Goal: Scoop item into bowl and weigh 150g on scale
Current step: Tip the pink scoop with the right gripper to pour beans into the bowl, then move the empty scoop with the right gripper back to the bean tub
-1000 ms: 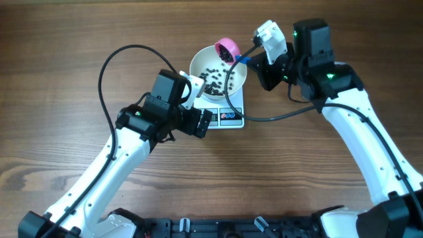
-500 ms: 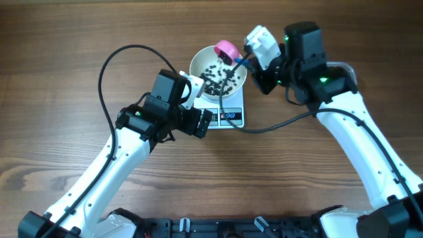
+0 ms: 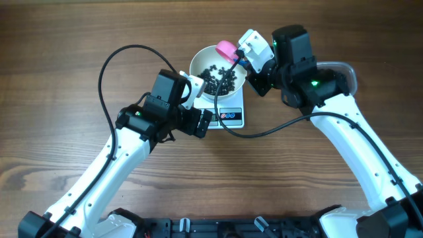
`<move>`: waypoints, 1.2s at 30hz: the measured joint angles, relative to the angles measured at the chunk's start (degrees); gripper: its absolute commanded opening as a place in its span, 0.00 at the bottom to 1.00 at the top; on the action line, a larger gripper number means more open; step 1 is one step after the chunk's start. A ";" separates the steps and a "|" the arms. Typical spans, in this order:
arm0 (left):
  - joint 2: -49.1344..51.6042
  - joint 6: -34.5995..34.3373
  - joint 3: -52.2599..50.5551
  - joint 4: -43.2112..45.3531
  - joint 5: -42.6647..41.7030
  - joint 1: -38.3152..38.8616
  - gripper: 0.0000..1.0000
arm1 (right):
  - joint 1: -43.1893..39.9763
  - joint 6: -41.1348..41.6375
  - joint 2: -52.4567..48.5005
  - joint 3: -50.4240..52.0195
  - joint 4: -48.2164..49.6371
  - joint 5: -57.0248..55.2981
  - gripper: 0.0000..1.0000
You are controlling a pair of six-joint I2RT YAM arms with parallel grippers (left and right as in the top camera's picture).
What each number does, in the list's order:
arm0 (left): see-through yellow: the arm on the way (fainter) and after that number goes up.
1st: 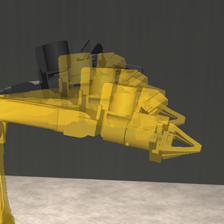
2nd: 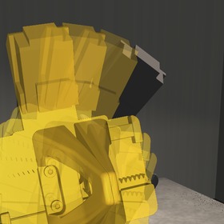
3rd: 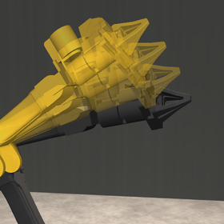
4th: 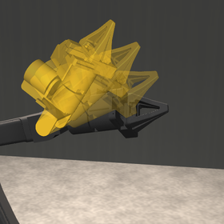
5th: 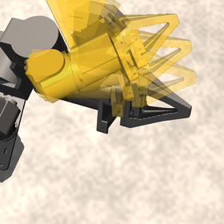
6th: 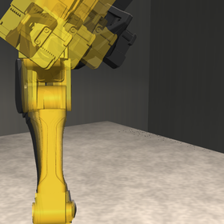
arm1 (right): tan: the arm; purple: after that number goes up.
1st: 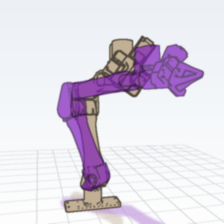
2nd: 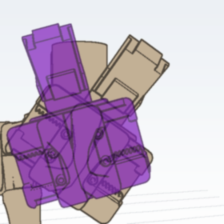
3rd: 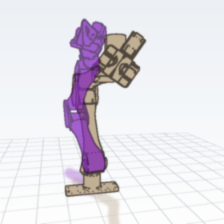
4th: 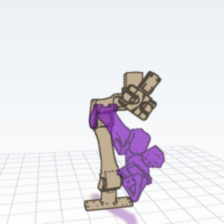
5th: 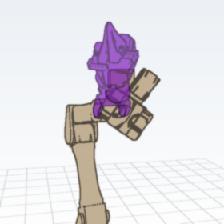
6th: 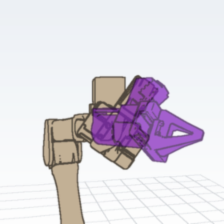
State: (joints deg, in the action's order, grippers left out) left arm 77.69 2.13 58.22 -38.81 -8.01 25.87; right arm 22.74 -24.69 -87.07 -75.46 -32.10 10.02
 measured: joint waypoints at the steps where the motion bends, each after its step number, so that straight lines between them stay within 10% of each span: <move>1: 0.00 0.00 0.00 0.00 0.00 0.00 1.00 | 0.00 0.22 0.00 0.00 0.02 0.22 0.04; 16: 0.00 0.00 0.00 0.00 0.00 0.00 1.00 | -5.35 23.71 1.79 0.00 1.25 1.49 0.04; 36: 0.00 0.00 0.00 0.00 0.00 0.00 1.00 | -30.45 8.90 10.14 0.09 -21.16 -10.71 0.04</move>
State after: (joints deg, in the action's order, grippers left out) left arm 77.69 2.13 58.22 -38.81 -8.01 25.87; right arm -7.70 -15.79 -76.93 -75.37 -53.25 -0.69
